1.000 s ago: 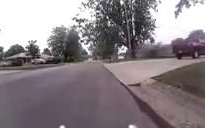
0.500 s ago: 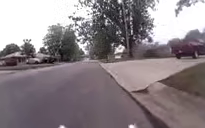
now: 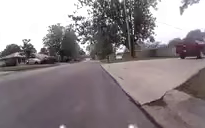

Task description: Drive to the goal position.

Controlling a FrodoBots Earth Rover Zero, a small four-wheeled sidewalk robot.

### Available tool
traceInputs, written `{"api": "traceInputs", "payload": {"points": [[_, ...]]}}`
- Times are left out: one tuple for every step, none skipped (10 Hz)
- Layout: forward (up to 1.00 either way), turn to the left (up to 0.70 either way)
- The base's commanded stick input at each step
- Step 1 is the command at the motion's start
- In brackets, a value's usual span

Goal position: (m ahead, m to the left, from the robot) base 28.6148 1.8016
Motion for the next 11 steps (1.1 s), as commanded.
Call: {"api": "traceInputs", "payload": {"points": [[1.00, 0.00], [1.00, 0.00], [1.00, -0.01], [1.00, -0.02], [1.00, -0.02], [1.00, -0.04], [1.00, -0.11], [1.00, -0.18], [1.00, -0.24], [1.00, -0.08], [1.00, 0.00]]}}
